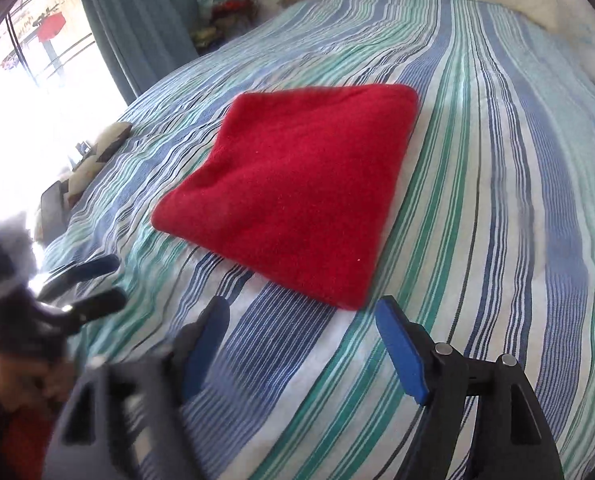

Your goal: Fold small clothes

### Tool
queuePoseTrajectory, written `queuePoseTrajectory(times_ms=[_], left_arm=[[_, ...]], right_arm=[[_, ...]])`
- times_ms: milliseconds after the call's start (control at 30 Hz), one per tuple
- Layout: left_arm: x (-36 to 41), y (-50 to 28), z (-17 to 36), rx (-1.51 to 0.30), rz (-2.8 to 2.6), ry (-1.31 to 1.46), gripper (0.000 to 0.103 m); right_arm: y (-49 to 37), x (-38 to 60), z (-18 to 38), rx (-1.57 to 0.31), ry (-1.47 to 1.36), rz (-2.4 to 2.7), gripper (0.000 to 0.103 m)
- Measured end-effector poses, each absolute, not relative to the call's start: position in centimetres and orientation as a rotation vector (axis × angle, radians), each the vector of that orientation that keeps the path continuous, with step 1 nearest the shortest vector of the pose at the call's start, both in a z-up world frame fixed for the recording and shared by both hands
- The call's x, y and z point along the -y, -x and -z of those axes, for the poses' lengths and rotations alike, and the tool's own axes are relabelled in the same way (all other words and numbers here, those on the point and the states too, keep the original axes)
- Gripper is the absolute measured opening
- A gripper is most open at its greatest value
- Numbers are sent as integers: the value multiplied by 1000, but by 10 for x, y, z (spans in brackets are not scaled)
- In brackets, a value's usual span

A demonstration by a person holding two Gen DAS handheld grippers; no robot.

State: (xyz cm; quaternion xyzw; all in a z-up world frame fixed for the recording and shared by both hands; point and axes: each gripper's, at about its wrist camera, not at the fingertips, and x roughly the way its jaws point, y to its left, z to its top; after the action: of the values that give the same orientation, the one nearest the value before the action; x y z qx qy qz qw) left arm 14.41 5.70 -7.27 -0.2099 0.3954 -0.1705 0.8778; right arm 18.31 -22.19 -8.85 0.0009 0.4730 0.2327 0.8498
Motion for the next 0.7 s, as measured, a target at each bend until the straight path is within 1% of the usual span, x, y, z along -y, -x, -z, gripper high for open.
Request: queuePoseTrajectory(times_ms=[67,200,333,400,433,467,500,533,567,633,700], left_arm=[[-51,-186,70,-876,398,447,100],[-28,-263,91,-1019,388,349,99],[-8,-300,120,-1116,406,325,98],[-1,-304,126,-1103,405,320,98],[1,-304,125,-1093,398,318,93],[3,-305,125,-1091,392,318,64],[5,-307,126,-1106,434,351,44],[6,-310,126,-1130,453,388,30],[10,-310,120,-1123,442,383,27],[20,-305,99,-1075,458,324,25],[31,-301,75,-1027,486,293,25]], right_arm=[[-198,237,82,-985,-49,-476,76],[-248,257,72,-963,-179,-448,76],[-302,256,86,-977,-327,-463,76],[-323,248,110,-1034,-443,-481,76],[-330,243,125,-1074,-499,-481,76],[-333,236,141,-1113,-543,-480,73],[-332,230,150,-1118,-552,-478,63],[-329,225,150,-1093,-519,-465,48],[-327,219,148,-1086,-484,-457,42],[-323,216,136,-1078,-465,-436,33],[-318,216,111,-1025,-411,-436,30]])
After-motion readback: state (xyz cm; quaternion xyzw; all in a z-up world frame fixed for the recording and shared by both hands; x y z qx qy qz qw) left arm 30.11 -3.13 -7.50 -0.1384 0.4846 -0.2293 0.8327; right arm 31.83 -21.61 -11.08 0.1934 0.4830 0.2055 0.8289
